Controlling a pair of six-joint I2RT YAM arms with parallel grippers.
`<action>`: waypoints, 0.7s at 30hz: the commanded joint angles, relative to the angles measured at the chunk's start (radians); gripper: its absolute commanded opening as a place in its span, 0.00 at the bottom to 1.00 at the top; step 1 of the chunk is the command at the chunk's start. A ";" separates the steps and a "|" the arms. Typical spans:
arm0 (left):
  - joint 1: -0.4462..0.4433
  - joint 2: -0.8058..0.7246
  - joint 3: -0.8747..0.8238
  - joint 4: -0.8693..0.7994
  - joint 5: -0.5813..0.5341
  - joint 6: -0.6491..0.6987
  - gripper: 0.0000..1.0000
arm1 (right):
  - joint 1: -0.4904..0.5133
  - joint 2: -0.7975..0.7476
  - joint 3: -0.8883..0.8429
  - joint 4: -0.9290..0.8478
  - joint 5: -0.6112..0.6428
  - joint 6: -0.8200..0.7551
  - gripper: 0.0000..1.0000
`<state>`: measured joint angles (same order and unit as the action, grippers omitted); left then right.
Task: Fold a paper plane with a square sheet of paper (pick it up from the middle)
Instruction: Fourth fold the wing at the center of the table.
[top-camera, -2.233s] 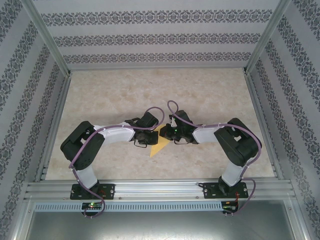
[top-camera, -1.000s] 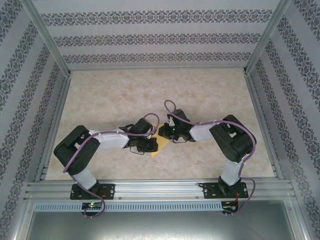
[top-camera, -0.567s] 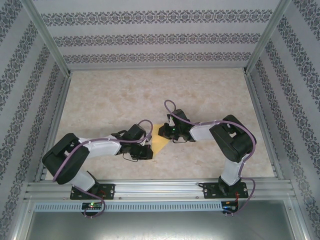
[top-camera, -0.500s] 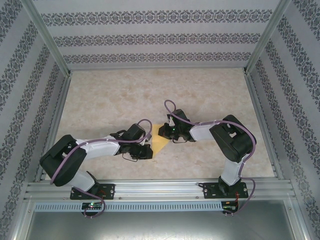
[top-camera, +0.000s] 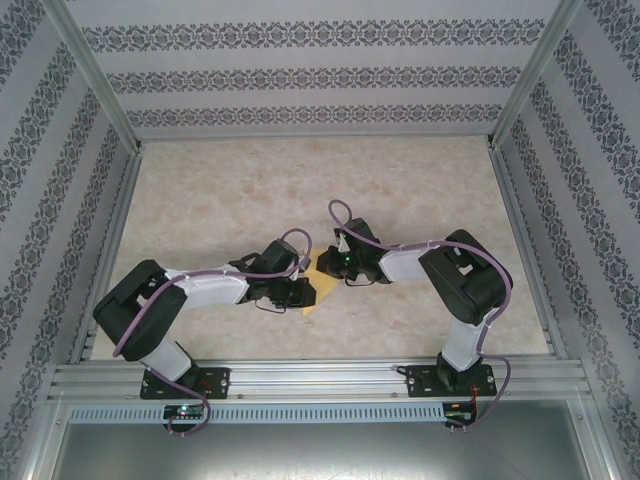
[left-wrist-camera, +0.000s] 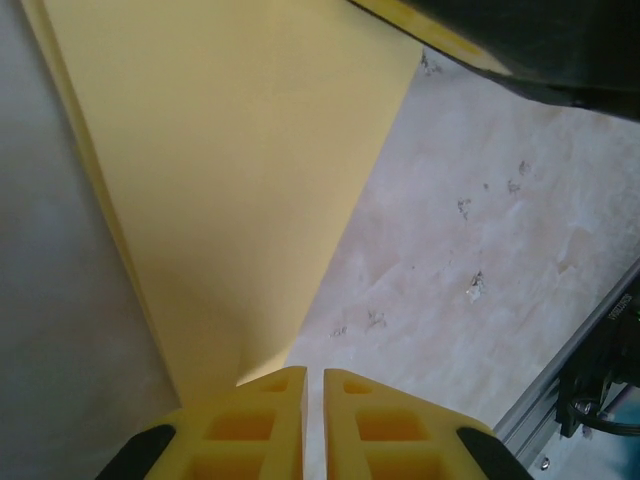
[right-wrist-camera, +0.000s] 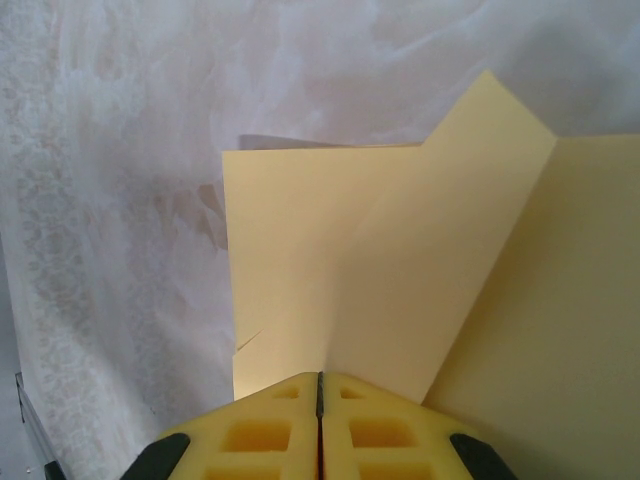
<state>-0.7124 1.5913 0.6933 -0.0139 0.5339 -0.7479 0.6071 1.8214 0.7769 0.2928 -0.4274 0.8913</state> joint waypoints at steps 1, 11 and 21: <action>-0.001 0.022 0.003 0.038 0.028 -0.025 0.15 | 0.010 0.022 -0.022 -0.055 0.046 -0.015 0.08; -0.008 -0.034 -0.131 -0.093 0.058 -0.022 0.15 | 0.009 0.026 -0.022 -0.058 0.049 -0.016 0.09; -0.007 -0.143 -0.066 -0.098 -0.018 -0.015 0.14 | 0.011 0.012 -0.019 -0.020 0.007 -0.013 0.10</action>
<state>-0.7132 1.4929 0.5808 -0.0666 0.5610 -0.7677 0.6136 1.8214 0.7769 0.2962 -0.4347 0.8917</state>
